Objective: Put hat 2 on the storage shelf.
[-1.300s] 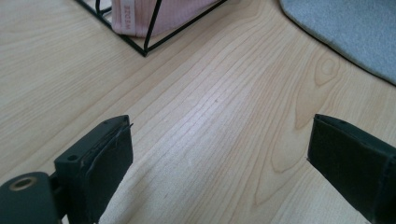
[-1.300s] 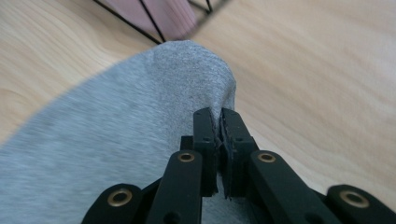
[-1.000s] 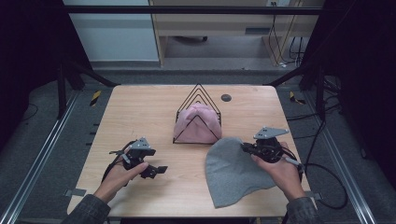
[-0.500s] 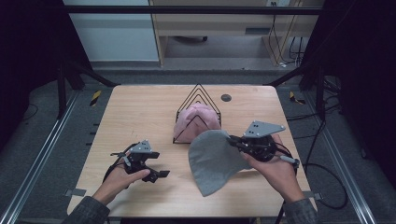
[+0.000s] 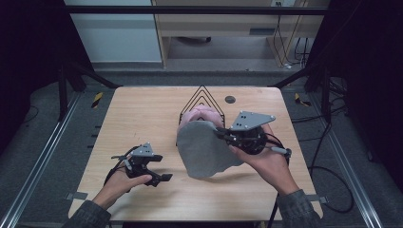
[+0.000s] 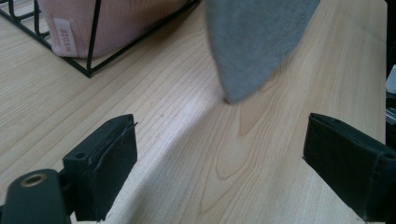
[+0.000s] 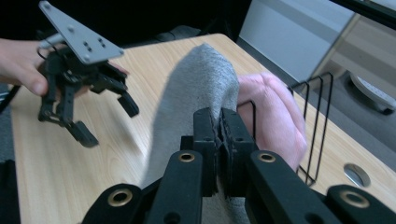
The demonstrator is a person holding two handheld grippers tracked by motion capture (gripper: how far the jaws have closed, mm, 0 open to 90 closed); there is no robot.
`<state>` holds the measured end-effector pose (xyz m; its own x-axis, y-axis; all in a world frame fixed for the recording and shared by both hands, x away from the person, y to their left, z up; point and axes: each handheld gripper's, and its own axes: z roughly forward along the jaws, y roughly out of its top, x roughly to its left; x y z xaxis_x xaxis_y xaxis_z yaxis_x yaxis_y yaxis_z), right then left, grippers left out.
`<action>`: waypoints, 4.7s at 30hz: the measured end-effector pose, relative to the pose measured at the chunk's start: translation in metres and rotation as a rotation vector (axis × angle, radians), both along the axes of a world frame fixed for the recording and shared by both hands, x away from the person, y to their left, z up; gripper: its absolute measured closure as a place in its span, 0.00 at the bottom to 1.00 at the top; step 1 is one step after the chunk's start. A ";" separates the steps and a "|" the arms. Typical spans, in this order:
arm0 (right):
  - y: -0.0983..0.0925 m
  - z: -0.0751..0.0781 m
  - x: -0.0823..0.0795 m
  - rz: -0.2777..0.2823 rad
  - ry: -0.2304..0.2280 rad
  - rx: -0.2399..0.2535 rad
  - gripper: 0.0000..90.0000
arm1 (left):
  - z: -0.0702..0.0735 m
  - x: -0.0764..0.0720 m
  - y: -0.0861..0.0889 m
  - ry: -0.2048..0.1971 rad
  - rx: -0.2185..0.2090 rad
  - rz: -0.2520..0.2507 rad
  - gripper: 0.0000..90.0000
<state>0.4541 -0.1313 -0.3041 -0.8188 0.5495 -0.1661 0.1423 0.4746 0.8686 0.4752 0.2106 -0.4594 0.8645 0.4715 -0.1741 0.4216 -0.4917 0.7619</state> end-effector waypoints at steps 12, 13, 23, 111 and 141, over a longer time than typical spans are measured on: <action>0.007 0.012 0.000 0.048 0.013 -0.009 0.96 | 0.012 0.002 -0.002 -0.034 0.013 -0.006 0.10; 0.007 0.013 0.000 0.050 0.014 -0.009 0.96 | 0.016 0.004 -0.003 -0.039 0.008 -0.003 0.10; 0.009 0.033 -0.002 0.073 0.004 -0.027 0.96 | 0.045 0.014 -0.016 -0.091 0.040 -0.021 0.10; -0.035 0.084 0.157 -0.290 -0.048 0.229 0.96 | 0.220 0.130 -0.068 -0.414 0.055 0.200 0.98; -0.012 0.018 0.171 -0.296 0.033 0.124 0.96 | 0.147 0.145 -0.057 -0.317 0.068 0.244 0.98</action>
<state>0.6253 -0.1438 -0.2863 -0.6238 0.7794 -0.0592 0.2872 0.2990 0.9100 0.6207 0.1534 -0.3126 0.7318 0.6704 0.1222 0.2812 -0.4604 0.8420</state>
